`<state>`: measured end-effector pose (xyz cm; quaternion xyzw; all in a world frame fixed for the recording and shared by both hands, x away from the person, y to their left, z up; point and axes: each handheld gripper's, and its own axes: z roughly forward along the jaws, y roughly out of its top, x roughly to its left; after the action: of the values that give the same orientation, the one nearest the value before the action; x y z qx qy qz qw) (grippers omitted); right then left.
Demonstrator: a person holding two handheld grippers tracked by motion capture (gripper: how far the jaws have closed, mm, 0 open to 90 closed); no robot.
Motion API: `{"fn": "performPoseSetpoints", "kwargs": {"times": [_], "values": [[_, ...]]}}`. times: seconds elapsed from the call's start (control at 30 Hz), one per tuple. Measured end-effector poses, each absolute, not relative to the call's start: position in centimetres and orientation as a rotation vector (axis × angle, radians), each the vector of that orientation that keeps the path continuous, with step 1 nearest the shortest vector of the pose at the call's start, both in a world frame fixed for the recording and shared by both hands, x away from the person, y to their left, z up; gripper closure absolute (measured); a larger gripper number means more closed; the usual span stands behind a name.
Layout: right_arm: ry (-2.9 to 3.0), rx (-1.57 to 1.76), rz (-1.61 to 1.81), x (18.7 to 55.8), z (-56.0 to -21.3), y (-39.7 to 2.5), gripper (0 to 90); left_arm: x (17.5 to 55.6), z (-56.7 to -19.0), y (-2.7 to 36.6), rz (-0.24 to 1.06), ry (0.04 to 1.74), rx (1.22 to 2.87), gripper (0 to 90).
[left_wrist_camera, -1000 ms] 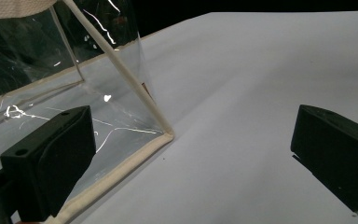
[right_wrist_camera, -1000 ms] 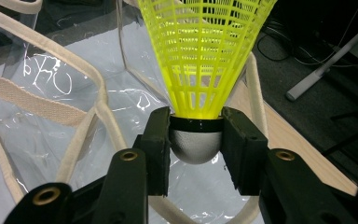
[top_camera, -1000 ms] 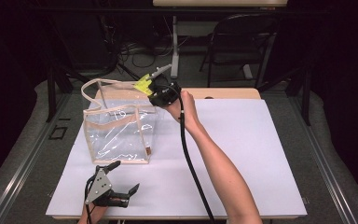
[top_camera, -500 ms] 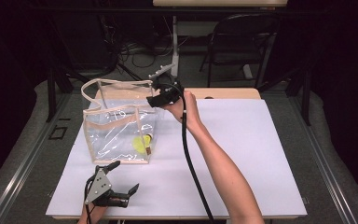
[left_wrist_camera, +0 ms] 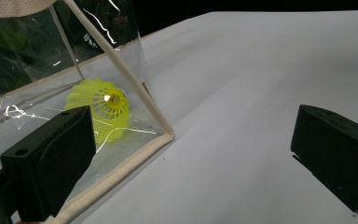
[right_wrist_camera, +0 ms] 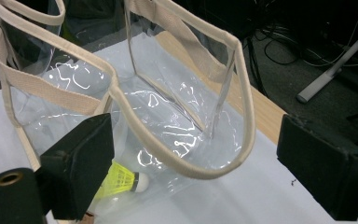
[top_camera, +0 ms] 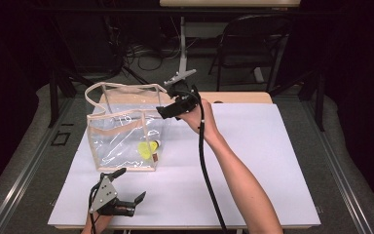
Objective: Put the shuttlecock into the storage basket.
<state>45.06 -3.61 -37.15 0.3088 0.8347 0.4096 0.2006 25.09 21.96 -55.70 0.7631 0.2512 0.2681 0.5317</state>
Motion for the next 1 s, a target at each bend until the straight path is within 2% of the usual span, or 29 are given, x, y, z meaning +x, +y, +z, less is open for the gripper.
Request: {"fn": "performPoseSetpoints", "kwargs": {"times": [0.4,1.0], "values": [[2.346,0.871,1.144,43.8,-37.9,-5.3,3.5,25.2,-55.7,21.7,0.636,0.596,1.824,0.0],[2.351,0.853,1.133,41.3,-39.6,-7.3,0.0,24.9,-55.7,22.0,0.642,0.598,1.820,0.0]]}}
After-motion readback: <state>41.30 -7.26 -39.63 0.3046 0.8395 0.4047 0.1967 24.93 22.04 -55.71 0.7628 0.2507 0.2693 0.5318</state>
